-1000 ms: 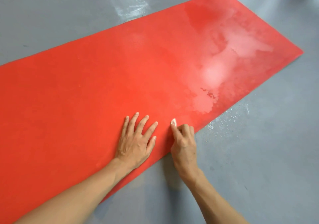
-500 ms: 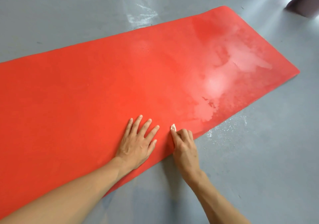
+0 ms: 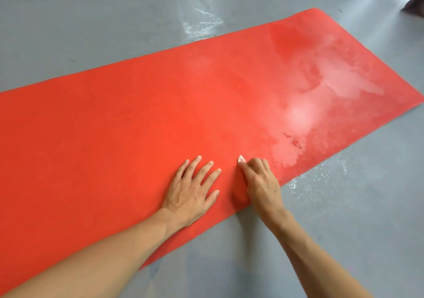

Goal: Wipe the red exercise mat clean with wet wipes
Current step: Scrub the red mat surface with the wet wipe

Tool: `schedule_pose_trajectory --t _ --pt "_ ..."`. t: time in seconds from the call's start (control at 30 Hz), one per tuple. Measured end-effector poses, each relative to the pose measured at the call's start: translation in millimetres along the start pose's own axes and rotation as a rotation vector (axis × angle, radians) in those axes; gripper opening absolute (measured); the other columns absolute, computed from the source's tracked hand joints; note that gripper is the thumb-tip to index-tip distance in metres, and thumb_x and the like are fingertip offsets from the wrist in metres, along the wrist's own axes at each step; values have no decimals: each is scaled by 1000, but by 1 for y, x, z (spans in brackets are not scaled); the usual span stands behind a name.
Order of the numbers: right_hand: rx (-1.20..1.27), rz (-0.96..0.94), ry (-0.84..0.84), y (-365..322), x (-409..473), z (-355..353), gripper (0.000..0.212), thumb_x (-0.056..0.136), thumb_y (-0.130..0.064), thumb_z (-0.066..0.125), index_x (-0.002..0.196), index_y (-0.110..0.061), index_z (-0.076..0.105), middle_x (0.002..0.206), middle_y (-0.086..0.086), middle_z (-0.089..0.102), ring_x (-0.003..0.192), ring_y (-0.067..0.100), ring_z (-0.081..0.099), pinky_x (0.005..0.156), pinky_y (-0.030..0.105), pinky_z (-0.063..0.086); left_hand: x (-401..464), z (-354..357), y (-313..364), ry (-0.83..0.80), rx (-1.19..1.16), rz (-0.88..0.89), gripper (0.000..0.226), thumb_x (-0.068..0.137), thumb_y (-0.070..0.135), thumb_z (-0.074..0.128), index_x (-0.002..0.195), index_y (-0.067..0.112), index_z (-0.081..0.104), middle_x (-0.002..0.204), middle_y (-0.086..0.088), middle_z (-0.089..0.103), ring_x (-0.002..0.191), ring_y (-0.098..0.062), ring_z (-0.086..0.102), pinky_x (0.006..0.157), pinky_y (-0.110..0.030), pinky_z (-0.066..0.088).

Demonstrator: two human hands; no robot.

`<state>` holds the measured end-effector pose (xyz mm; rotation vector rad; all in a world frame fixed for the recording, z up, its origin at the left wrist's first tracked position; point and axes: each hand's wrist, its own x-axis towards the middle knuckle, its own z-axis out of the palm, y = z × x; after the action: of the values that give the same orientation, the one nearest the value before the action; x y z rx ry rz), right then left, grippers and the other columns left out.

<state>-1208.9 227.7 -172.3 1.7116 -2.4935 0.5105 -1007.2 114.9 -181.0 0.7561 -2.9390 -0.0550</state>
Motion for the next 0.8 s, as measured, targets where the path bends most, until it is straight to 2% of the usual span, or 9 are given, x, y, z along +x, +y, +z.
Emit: schedule_pose_trajectory --t 0.17,0.3,0.4,0.47,0.53,0.6,0.67,0.73,0.8 --pt "39 402 100 24 28 -1 36 97 2 59 129 -10 69 95 7 55 94 29 46 82 37 44 -1 -1 2 -28 -11 -34 60 101 56 40 155 31 49 160 1 47 155 -31 31 124 -54 28" --pt "159 213 55 -30 12 3 36 97 1 59 131 -8 66 95 5 53 89 25 46 80 34 46 -1 -2 1 -13 -18 -23 59 101 56 41 153 30 51 159 0 48 154 -32 33 123 -55 30" --pt "214 152 -10 -30 10 -1 34 101 -2 53 133 -5 63 105 8 55 91 26 49 87 25 39 -1 -1 2 5 -20 -24 58 101 56 42 152 30 53 158 0 49 153 -32 35 122 -55 32" --pt "284 151 -57 -17 15 -9 25 102 -5 55 123 -6 69 109 6 57 95 22 54 91 12 35 -1 -1 3 7 -24 -24 58 101 55 42 152 30 53 158 0 50 153 -32 35 121 -56 32" --pt "363 185 -62 -10 20 -17 13 100 -7 62 104 -5 74 104 4 60 88 14 57 85 0 33 -1 0 2 8 -23 -24 58 101 56 42 152 30 53 158 0 50 153 -32 35 122 -56 32" --pt "371 224 -34 -7 21 -18 14 98 -9 66 85 -5 71 97 2 60 82 18 59 79 6 37 -1 0 1 14 -21 -22 58 101 56 42 151 30 54 157 0 50 153 -32 35 122 -55 32" --pt "274 245 8 -6 22 -14 27 100 -18 65 76 -7 63 96 1 56 86 23 55 78 23 42 -1 1 1 16 -25 -20 57 101 56 43 151 30 54 157 0 51 152 -32 36 122 -55 32" --pt "113 229 101 -4 23 -13 34 102 -25 65 73 -8 58 96 4 56 89 25 49 77 33 45 0 0 1 16 -28 -18 57 101 56 43 151 30 54 157 0 51 152 -33 37 121 -56 33" --pt "97 150 139 -5 23 -13 29 101 -18 66 76 -9 56 95 5 56 87 25 48 75 37 45 -1 1 1 22 -26 -16 57 101 56 43 151 30 55 156 0 51 151 -33 37 121 -56 34"
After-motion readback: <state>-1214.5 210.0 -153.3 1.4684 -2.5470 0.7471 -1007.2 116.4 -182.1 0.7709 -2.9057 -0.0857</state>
